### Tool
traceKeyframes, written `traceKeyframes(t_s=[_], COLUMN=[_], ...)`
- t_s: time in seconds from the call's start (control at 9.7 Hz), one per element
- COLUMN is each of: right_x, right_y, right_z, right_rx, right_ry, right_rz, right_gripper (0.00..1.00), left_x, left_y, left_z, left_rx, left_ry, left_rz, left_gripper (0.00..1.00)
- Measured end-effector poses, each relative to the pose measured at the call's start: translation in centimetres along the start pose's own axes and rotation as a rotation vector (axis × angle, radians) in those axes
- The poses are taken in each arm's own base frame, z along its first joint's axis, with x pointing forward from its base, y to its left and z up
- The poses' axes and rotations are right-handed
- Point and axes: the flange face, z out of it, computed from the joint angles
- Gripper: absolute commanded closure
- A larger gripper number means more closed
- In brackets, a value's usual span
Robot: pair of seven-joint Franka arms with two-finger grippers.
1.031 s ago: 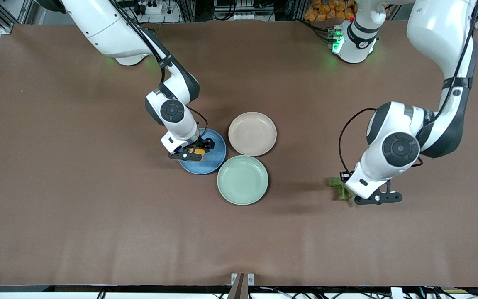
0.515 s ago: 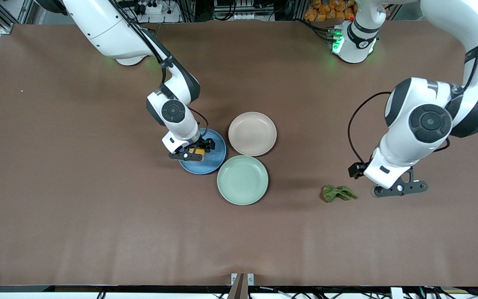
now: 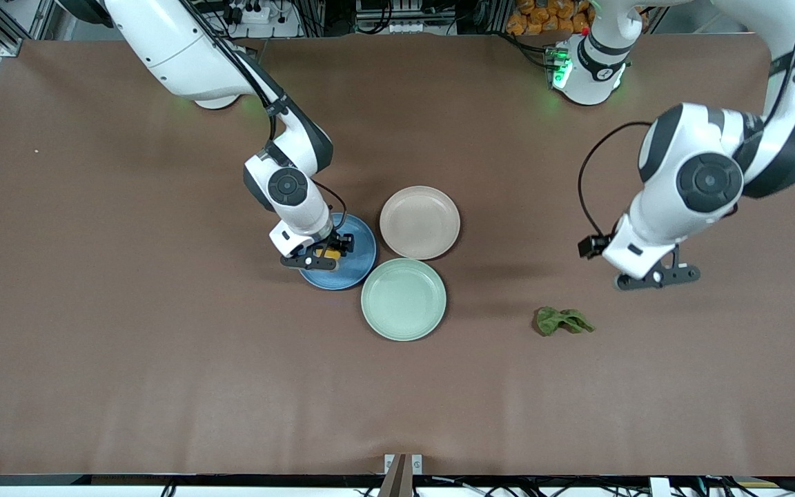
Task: Pick lemon and lettuce from blue and beige plates
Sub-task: 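Grasp the lemon with the right gripper while the left gripper withdraws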
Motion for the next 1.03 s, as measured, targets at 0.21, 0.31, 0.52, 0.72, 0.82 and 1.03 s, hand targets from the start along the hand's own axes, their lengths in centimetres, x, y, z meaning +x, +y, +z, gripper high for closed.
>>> traceKeyframes(t_s=[0.21,0.31,0.52,0.72,0.82,1.03], right_x=[0.2,0.4,1.3,2.9,3.7,5.4], right_y=[0.0,-0.1,-0.4,-0.5,-0.2,1.7], right_z=[0.0,-0.3,-1.4,-3.4,-4.4,-6.4], right_rx=[0.001,-0.001,-0.034,-0.058,-0.069,-0.093], right_ry=[0.002,0.002,-0.018,-0.025,-0.026,-0.026], right_rz=[0.001,0.002,0.008,0.018,0.009,-0.028], right_gripper=[0.54,0.54,0.54,0.54,0.54,0.54], left_x=[-3.2,-4.3,-4.7,-4.2,-4.0,-3.8], left_y=[-0.7,-1.4,-3.1,-4.1,-4.3,-4.2], left_z=[-1.1,-1.4,-3.9,-7.9,-9.7,-12.1], left_rx=[-0.035,-0.060,-0.098,-0.120,-0.130,-0.142], left_ry=[-0.013,-0.022,0.026,0.109,0.144,0.182], left_rz=[0.029,0.040,0.025,0.004,0.001,0.004], left_gripper=[0.00,0.00,0.00,0.00,0.00,0.00])
